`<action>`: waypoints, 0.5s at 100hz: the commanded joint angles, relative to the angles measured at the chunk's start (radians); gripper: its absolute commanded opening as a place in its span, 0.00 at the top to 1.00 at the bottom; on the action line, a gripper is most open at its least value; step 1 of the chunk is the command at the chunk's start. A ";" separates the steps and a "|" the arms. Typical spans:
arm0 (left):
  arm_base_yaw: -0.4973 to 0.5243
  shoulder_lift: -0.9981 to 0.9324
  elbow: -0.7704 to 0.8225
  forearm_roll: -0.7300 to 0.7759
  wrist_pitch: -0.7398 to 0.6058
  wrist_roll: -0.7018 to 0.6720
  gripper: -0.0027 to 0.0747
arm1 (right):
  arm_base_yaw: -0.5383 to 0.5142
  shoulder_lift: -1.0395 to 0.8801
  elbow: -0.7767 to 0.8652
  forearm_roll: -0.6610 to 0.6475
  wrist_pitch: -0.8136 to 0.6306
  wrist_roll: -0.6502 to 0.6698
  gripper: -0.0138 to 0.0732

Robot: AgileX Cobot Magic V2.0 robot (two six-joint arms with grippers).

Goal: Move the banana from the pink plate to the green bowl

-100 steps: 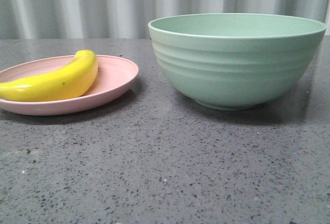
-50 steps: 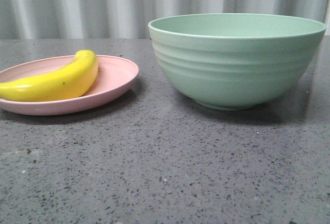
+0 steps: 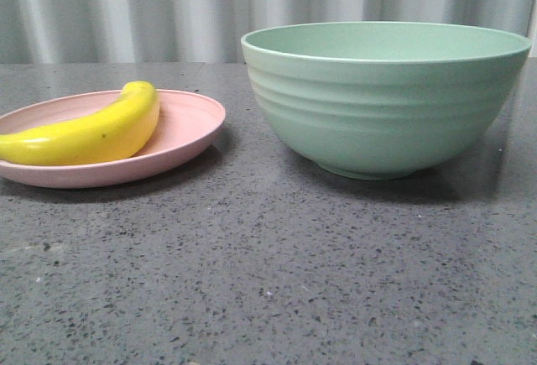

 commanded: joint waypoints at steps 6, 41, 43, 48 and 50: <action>-0.009 0.078 -0.038 -0.013 -0.168 -0.002 0.56 | -0.006 0.017 -0.036 0.005 -0.090 -0.009 0.91; -0.233 0.357 -0.219 -0.013 -0.038 -0.002 0.55 | -0.006 0.017 -0.036 0.009 -0.090 -0.009 0.91; -0.249 0.378 -0.235 -0.013 -0.020 -0.002 0.55 | -0.006 0.017 -0.036 0.011 -0.090 -0.009 0.91; -0.282 0.434 -0.271 -0.013 0.023 -0.002 0.55 | -0.006 0.017 -0.036 0.017 -0.090 -0.009 0.91; -0.294 0.458 -0.287 -0.013 0.042 -0.002 0.55 | -0.006 0.017 -0.036 0.019 -0.090 -0.009 0.91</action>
